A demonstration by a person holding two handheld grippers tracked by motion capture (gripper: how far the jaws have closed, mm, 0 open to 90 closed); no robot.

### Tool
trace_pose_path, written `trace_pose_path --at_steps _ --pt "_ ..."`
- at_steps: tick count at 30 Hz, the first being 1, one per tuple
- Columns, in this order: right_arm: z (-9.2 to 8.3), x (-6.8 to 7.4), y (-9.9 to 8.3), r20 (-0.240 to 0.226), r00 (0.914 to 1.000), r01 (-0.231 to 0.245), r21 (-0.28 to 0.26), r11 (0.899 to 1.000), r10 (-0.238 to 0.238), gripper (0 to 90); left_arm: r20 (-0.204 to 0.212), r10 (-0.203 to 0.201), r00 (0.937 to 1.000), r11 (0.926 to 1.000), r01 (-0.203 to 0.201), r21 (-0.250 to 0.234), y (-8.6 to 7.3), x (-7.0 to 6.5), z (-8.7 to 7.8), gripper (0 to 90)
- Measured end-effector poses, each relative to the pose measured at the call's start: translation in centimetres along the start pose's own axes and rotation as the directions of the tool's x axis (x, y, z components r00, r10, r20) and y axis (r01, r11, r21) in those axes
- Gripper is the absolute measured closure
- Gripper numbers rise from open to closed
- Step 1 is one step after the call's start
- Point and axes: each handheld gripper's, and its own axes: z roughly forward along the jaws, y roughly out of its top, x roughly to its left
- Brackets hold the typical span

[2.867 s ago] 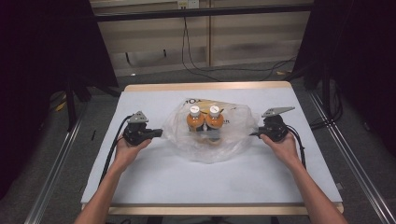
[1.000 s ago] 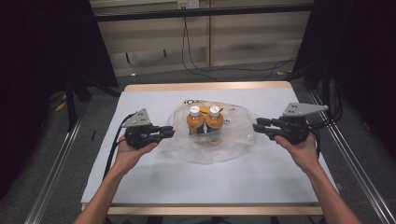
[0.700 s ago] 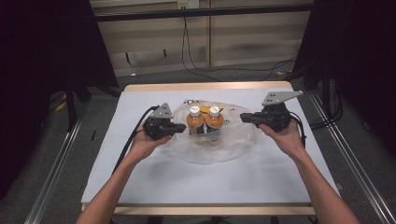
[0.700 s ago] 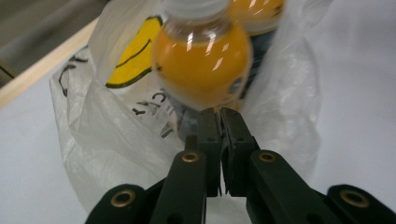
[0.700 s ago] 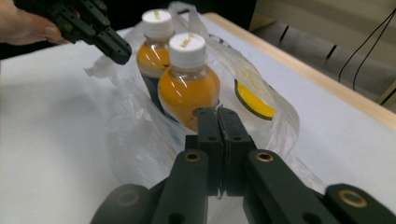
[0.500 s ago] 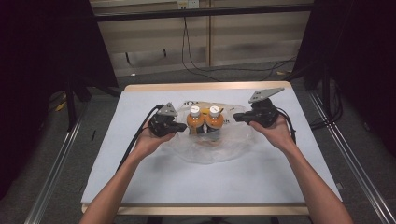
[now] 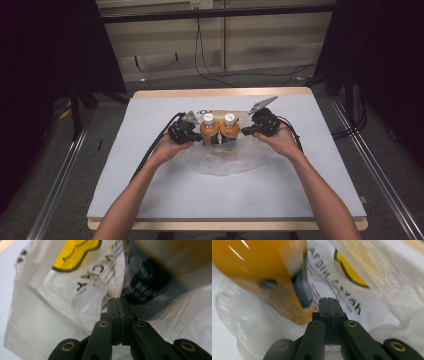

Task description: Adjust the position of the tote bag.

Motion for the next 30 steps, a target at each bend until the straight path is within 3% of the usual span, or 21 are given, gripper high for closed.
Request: trace_pose_path --at_steps 2,3,8,13,14,15,16,19,23,26,30 --pt "0.5 0.1 -0.3 -0.001 1.0 0.001 0.029 1.0 -0.001 90.0 0.001 -0.017 0.9999 0.9998 0.017 -0.014 -0.2 -0.1 0.0 88.9" --pt "0.7 0.0 -0.4 -0.005 1.0 0.005 0.027 1.0 -0.005 90.0 0.01 0.01 0.9999 0.9999 -0.01 0.005 -0.2 0.0 0.0 89.3" --pt "1.3 0.0 -0.5 -0.012 0.9999 0.009 0.049 0.999 -0.009 90.0 0.001 0.011 0.9999 0.9995 -0.011 0.03 -0.8 -0.4 0.4 90.0" --pt "2.0 0.2 -1.0 -0.013 0.9998 0.014 0.112 0.994 -0.012 90.0 0.002 0.017 0.9999 0.9983 -0.017 0.055 -1.2 -0.4 0.6 90.0" --pt "2.1 0.1 -1.1 -0.014 0.9998 0.015 0.118 0.993 -0.014 90.0 0.005 0.02 0.9998 0.9973 -0.021 0.071 -1.3 -0.4 0.8 90.0" --pt "2.3 0.1 -1.3 -0.015 0.9998 0.015 0.124 0.992 -0.014 90.0 -0.003 0.053 0.9986 0.9928 -0.052 0.108 -1.4 -0.4 1.0 90.0" --pt "2.4 0.0 -1.5 -0.014 0.9997 0.02 0.125 0.992 -0.018 90.0 -0.006 0.036 0.9993 0.9947 -0.035 0.096 -1.5 -0.5 1.0 90.0" --pt "2.7 0.0 -2.1 -0.012 0.9999 0.01 0.145 0.989 -0.008 90.0 -0.006 0.039 0.9992 0.9943 -0.038 0.099 -1.6 -0.4 0.9 90.0" --pt "2.6 0.0 -2.8 -0.005 0.9999 0.013 0.167 0.986 -0.012 90.0 -0.018 0.102 0.9947 0.9815 -0.097 0.165 -1.4 -0.6 0.6 90.0" --pt "2.1 0.3 -3.0 0.016 0.9991 0.036 0.195 0.98 -0.04 90.0 -0.031 0.121 0.9921 0.9732 -0.113 0.2 -1.5 -0.4 0.3 90.0" --pt "1.3 0.2 -3.7 0.012 0.9982 0.054 0.222 0.973 -0.058 90.0 -0.039 0.111 0.9931 0.973 -0.1 0.208 -2.1 0.0 -0.2 90.0"
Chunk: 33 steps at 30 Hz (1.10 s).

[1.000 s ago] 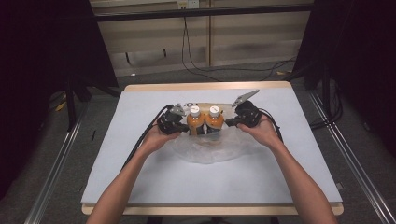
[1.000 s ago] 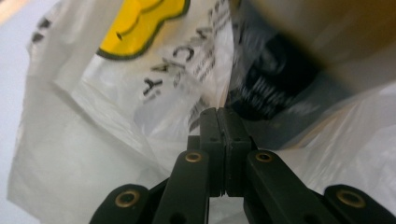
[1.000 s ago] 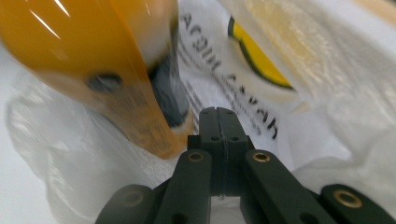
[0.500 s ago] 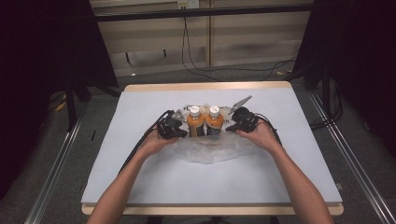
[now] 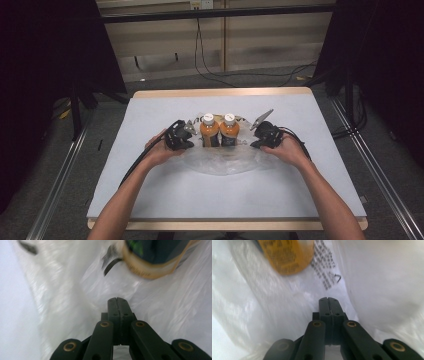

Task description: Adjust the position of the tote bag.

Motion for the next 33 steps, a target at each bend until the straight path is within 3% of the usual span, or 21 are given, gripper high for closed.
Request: trace_pose_path --at_steps 1,2,5,9,10,20,21,24,26,30,33 --pt "-0.2 0.0 -0.2 0.003 1.0 -0.002 0.009 1.0 0.002 90.0 0.004 0.013 0.9999 0.9999 -0.013 0.008 -0.1 0.1 -0.1 90.0" --pt "-0.3 -0.1 -0.3 0.006 1.0 0.002 0.014 1.0 -0.002 90.0 0.003 -0.006 1.0 1.0 0.006 0.004 -0.4 0.1 -0.2 90.0" --pt "-0.6 -0.2 -0.5 0.014 0.9999 0.005 0.03 1.0 -0.005 90.0 0.0 -0.007 1.0 0.9999 0.007 0.01 -0.9 0.1 -0.4 90.0" --pt "-0.8 -0.2 -0.6 0.039 0.9992 0.003 0.054 0.999 -0.005 90.0 -0.012 0.029 0.9995 0.9987 -0.028 0.042 -1.2 -0.2 -0.8 90.0" --pt "-0.8 -0.3 -0.7 0.044 0.9989 0.011 0.066 0.998 -0.014 90.0 -0.011 0.017 0.9998 0.999 -0.016 0.041 -1.3 -0.3 -0.8 90.0" --pt "-1.6 -0.9 -1.8 0.097 0.9951 0.013 0.104 0.994 -0.023 90.0 0.001 0.064 0.9979 0.9916 -0.064 0.113 -2.1 -0.5 -1.8 90.0" --pt "-1.6 -0.9 -1.9 0.107 0.9937 0.022 0.109 0.994 -0.034 90.0 -0.002 0.045 0.999 0.993 -0.045 0.109 -2.2 -0.6 -1.8 90.0" --pt "-1.8 -1.0 -2.2 0.11 0.9935 0.017 0.119 0.993 -0.03 90.0 -0.009 0.049 0.9987 0.9913 -0.048 0.122 -2.5 -0.4 -2.0 90.0" --pt "-2.0 -1.2 -2.5 0.088 0.996 0.005 0.112 0.994 -0.015 90.0 -0.012 0.041 0.9991 0.9911 -0.039 0.128 -2.7 -0.2 -2.0 90.0" --pt "-2.4 -1.2 -3.0 0.108 0.9929 0.034 0.14 0.99 -0.049 90.0 -0.007 0.021 0.9997 0.9917 -0.02 0.127 -3.0 0.1 -2.1 90.0" --pt "-2.6 -1.1 -3.2 0.113 0.992 0.04 0.147 0.988 -0.057 90.0 -0.014 0.028 0.9995 0.9917 -0.026 0.126 -3.0 0.2 -2.1 90.0"
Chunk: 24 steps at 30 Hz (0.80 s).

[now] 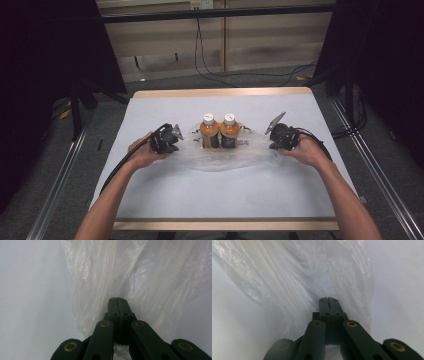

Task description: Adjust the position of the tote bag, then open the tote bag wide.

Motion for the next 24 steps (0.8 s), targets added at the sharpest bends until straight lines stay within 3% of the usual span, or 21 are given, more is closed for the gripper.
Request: trace_pose_path --at_steps 5,7,8,10,11,12,15,20,24 --pt "0.1 -0.3 -0.1 0.015 0.9999 -0.006 -0.006 1.0 0.006 90.0 -0.013 0.002 0.9999 0.9999 -0.002 0.017 0.2 0.5 0.2 90.0" --pt "0.1 -0.5 -0.1 0.014 0.9998 -0.013 -0.008 1.0 0.013 90.0 -0.021 -0.024 0.9995 0.9997 0.024 0.007 0.2 0.8 0.3 90.0" --pt "0.1 -0.6 -0.2 0.02 0.9997 -0.013 -0.013 1.0 0.013 90.0 -0.046 -0.014 0.9988 0.9997 0.015 0.02 0.3 0.9 0.4 90.0" --pt "0.2 -0.9 -0.2 0.02 0.9996 -0.02 -0.022 1.0 0.021 90.0 -0.025 -0.015 0.9996 0.9996 0.016 0.022 0.2 1.2 0.4 90.0" --pt "0.1 -0.9 -0.3 0.016 0.9995 -0.027 -0.017 0.999 0.027 90.0 -0.018 -0.043 0.9989 0.9991 0.043 -0.002 0.1 1.1 0.5 90.0" --pt "0.1 -1.0 -0.4 0.011 0.9994 -0.032 -0.014 0.999 0.032 90.0 -0.028 -0.021 0.9994 0.9998 0.021 0.003 0.1 1.3 0.4 90.0" --pt "0.1 -1.3 -0.6 0.02 0.9992 -0.034 -0.019 0.999 0.035 90.0 -0.023 -0.023 0.9995 0.9997 0.023 0.004 0.0 1.4 0.4 90.0" --pt "0.2 -1.7 -0.7 0.043 0.9983 -0.04 -0.024 0.999 0.041 90.0 -0.015 -0.062 0.9979 0.9979 0.062 -0.016 -0.2 1.9 0.5 90.0" --pt "0.2 -1.6 -0.7 0.053 0.9979 -0.035 -0.021 0.999 0.036 90.0 -0.028 -0.051 0.9983 0.9985 0.05 -0.019 -0.2 2.2 0.6 90.0"
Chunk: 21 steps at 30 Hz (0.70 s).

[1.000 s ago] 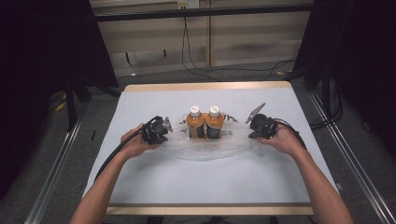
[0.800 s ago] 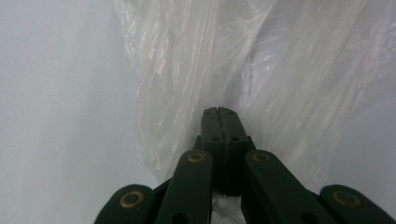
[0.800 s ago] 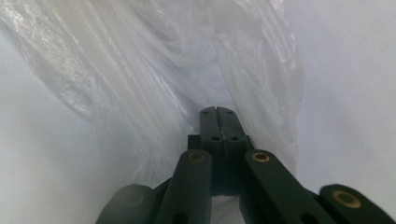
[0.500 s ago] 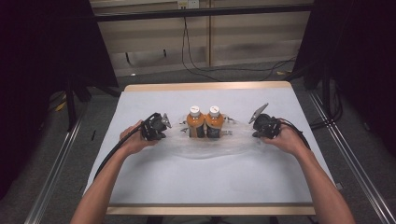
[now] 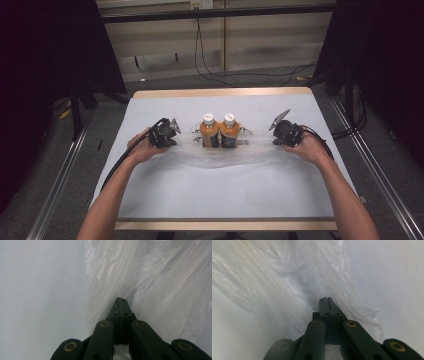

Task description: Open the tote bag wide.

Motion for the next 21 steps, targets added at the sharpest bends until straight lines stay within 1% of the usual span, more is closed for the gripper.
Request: trace_pose_path --at_steps 2,3,4,5,6,8,9,10,11,12,13,14,17,18,19,20,21 --pt "-0.1 0.0 -0.1 -0.005 1.0 0.003 0.0 1.0 -0.003 90.0 0.003 -0.011 0.9999 0.9999 0.011 0.001 -0.1 0.1 0.0 90.0" --pt "-0.1 0.0 -0.2 -0.012 0.9999 0.006 0.003 1.0 -0.006 90.0 0.007 -0.02 0.9998 0.9997 0.02 -0.011 -0.2 0.1 0.0 90.0" --pt "-0.2 0.1 -0.3 -0.017 0.9998 0.01 0.0 1.0 -0.01 90.0 0.004 -0.01 0.9999 0.9999 0.01 -0.01 -0.2 0.1 0.0 90.0" --pt "-0.3 0.2 -0.4 -0.023 0.9997 0.011 0.003 1.0 -0.011 90.0 -0.005 -0.01 0.9999 0.9999 0.01 -0.008 -0.2 -0.1 0.0 90.0" --pt "-0.3 0.3 -0.5 -0.027 0.9996 0.009 0.0 1.0 -0.009 90.0 -0.002 0.002 1.0 1.0 -0.002 -0.003 -0.2 -0.2 -0.1 90.0" --pt "-0.5 0.8 -0.6 -0.027 0.9992 0.029 0.009 1.0 -0.028 90.0 0.014 -0.004 0.9999 0.9998 0.004 -0.017 -0.7 -0.2 -0.3 90.0" --pt "-0.6 0.9 -0.7 -0.041 0.9985 0.037 0.006 0.999 -0.037 90.0 0.021 -0.021 0.9995 0.9992 0.022 -0.032 -1.0 -0.2 -0.3 90.0" --pt "-0.7 0.9 -0.8 -0.049 0.9984 0.026 0.004 1.0 -0.026 90.0 0.014 -0.005 0.9999 0.999 0.006 -0.045 -1.1 -0.1 -0.3 90.0" --pt "-0.7 0.9 -0.8 -0.052 0.9984 0.022 -0.001 1.0 -0.022 90.0 0.019 -0.032 0.9993 0.9983 0.033 -0.048 -1.2 -0.2 -0.3 90.0" --pt "-0.6 0.7 -0.9 -0.052 0.9986 0.011 -0.015 1.0 -0.011 90.0 0.009 -0.026 0.9996 0.9983 0.027 -0.051 -1.2 -0.2 -0.3 90.0" --pt "-0.6 0.7 -0.9 -0.054 0.9985 -0.002 -0.015 1.0 0.001 90.0 0.014 -0.022 0.9997 0.9986 0.023 -0.049 -1.2 -0.1 -0.3 90.0" --pt "-0.5 0.5 -0.9 -0.038 0.9992 0.011 -0.026 1.0 -0.012 90.0 0.006 -0.034 0.9994 0.998 0.034 -0.052 -1.2 -0.1 -0.3 90.0" --pt "-0.4 0.6 -0.9 -0.019 0.9998 0.011 -0.04 0.999 -0.012 90.0 -0.005 -0.026 0.9997 0.9983 0.025 -0.052 -1.3 0.0 -0.3 90.0" --pt "-0.3 0.7 -0.9 -0.014 0.9999 0.008 -0.044 0.999 -0.008 90.0 -0.014 -0.041 0.9991 0.9975 0.04 -0.059 -1.4 -0.2 -0.2 90.0" --pt "-0.3 0.7 -1.0 -0.011 0.9999 0.007 -0.051 0.999 -0.008 90.0 -0.004 -0.043 0.9991 0.997 0.043 -0.065 -1.5 -0.1 -0.3 90.0" --pt "-0.3 0.7 -1.1 -0.015 0.9999 -0.01 -0.06 0.998 0.009 90.0 0.005 -0.066 0.9978 0.9948 0.066 -0.078 -1.6 0.0 -0.3 90.0" --pt "-0.4 0.8 -1.1 -0.019 0.9997 -0.014 -0.058 0.998 0.013 90.0 0.011 -0.098 0.9951 0.9907 0.099 -0.093 -1.8 0.0 -0.2 90.0"
